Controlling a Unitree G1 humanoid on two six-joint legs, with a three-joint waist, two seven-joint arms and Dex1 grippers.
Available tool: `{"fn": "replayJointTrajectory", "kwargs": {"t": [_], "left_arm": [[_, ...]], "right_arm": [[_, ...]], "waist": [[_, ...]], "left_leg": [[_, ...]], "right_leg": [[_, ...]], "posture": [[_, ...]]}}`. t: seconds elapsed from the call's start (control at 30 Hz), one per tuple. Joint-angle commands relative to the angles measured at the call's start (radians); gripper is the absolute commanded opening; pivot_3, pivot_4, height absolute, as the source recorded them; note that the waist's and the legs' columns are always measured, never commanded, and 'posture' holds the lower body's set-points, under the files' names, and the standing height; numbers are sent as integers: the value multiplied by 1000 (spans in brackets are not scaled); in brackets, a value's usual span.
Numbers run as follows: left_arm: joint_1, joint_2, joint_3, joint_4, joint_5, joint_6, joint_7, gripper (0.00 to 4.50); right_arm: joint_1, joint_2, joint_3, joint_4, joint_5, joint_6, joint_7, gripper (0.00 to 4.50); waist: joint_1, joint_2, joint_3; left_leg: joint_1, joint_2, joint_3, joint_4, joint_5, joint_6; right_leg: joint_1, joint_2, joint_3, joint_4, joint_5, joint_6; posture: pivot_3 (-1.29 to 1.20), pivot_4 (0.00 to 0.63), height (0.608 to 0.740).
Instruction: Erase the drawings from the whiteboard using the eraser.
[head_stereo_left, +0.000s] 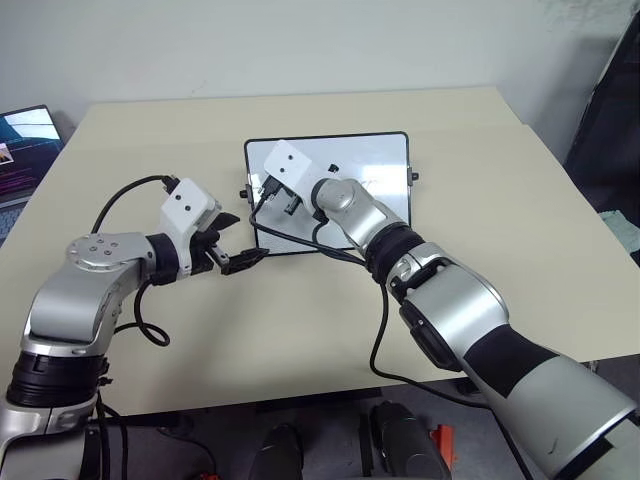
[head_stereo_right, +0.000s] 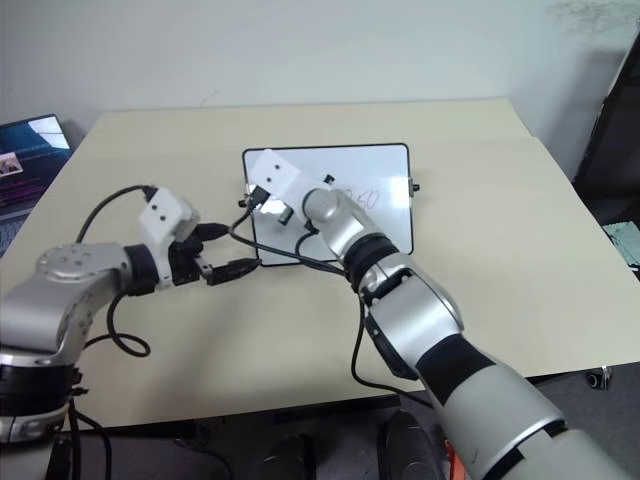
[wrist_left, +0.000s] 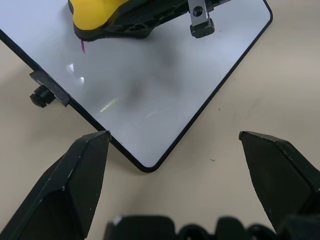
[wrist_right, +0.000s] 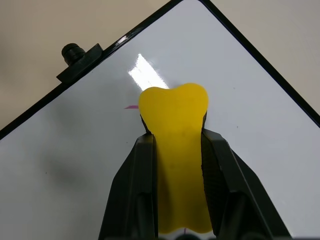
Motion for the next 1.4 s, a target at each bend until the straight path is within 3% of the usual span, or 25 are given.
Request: {"fn": "replayJointTrajectory", "kwargs": {"t": [0.03,0.23,0.63,0.87,1.03,1.23,1.4], "left_arm": [[3,18,46,-46,-13,2,8,4500],[8,21,50,-51,-17,6,10,4500],[4,21,47,-49,-15,4,10,4500],[5,20,46,-51,-15,5,11,4500],[-7,18,36,-39,-11,-2,8,4500],[-8,16,31,-36,-8,-5,5,4500],[-10,13,31,-38,-12,-4,4,4500]], "right_arm": [[-40,76,7,-11,-5,-23,-9,835],[-37,87,36,-10,-28,-30,-26,834],[35,116,168,-3,-101,-19,108,834],[17,85,110,-3,-44,12,109,834],[-32,38,17,-3,19,16,-16,834],[-54,31,-9,-3,17,4,-75,833],[-68,36,-40,-25,55,-6,28,833]], "waist": [[0,0,0],[0,0,0],[-1,0,0],[0,0,0],[0,0,0],[3,0,0],[2,0,0]], "left_leg": [[0,0,0,0,0,0],[0,0,0,0,0,0],[1,0,0,0,0,0],[1,0,0,0,0,0],[1,0,0,1,0,0],[1,0,-1,1,0,0],[1,0,-1,1,0,0]], "right_leg": [[0,0,0,0,0,0],[0,0,0,0,1,-1],[0,0,0,1,0,-1],[1,0,0,1,0,-1],[1,0,0,2,2,-3],[1,0,-1,2,2,-4],[1,0,-1,2,2,-4]], "posture": [[0,150,740],[0,150,740],[0,150,740],[0,150,740],[0,150,740],[0,150,740],[0,150,740]]}}
